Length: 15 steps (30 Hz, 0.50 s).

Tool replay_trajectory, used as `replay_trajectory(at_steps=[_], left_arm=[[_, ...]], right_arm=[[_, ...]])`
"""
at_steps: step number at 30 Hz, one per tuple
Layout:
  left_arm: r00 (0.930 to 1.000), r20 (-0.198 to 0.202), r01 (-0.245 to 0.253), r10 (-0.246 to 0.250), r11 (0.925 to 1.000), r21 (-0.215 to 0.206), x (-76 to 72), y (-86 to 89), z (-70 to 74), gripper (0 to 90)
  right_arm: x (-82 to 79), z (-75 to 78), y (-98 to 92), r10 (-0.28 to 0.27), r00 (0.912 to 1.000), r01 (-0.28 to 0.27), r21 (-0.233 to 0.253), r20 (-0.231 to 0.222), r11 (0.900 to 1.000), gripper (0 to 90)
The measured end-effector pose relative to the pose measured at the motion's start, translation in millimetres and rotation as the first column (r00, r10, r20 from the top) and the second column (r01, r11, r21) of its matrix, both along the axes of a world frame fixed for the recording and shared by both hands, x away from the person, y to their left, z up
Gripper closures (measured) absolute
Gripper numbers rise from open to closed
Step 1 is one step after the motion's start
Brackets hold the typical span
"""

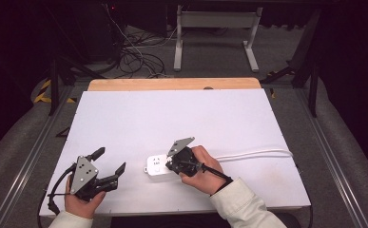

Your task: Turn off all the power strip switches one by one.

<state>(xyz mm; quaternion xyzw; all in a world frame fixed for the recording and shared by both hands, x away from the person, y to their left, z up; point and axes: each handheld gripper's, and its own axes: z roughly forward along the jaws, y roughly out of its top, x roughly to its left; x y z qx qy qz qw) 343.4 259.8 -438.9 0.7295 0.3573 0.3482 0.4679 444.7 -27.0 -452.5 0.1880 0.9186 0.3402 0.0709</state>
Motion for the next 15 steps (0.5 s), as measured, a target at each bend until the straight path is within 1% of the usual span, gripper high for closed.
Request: replay_trajectory(at_steps=[5,9,12,15], left_arm=[[1.0000,-0.001,0.000,0.000,1.0000,-0.001,0.1,0.0,-0.1,19.8],[1.0000,-0.003,0.000,0.000,1.0000,0.004,-0.1,-0.3,0.0,19.8],[1.0000,0.000,-0.002,0.002,1.0000,0.004,-0.2,-0.3,0.0,19.8],[1.0000,-0.001,-0.003,0.003,1.0000,0.007,0.0,-0.4,0.0,19.8]], right_arm=[[-0.1,-0.1,-0.2,-0.004,1.0000,0.004,0.000,-0.005,1.000,90.0],[-0.3,-0.3,0.0,-0.017,0.9998,0.017,0.002,-0.013,1.000,90.0],[-0.4,-0.6,0.0,-0.015,0.9998,0.015,-0.010,-0.010,1.000,90.0],[-0.5,-0.8,-1.0,-0.022,0.9996,0.022,0.002,-0.017,1.000,90.0]])
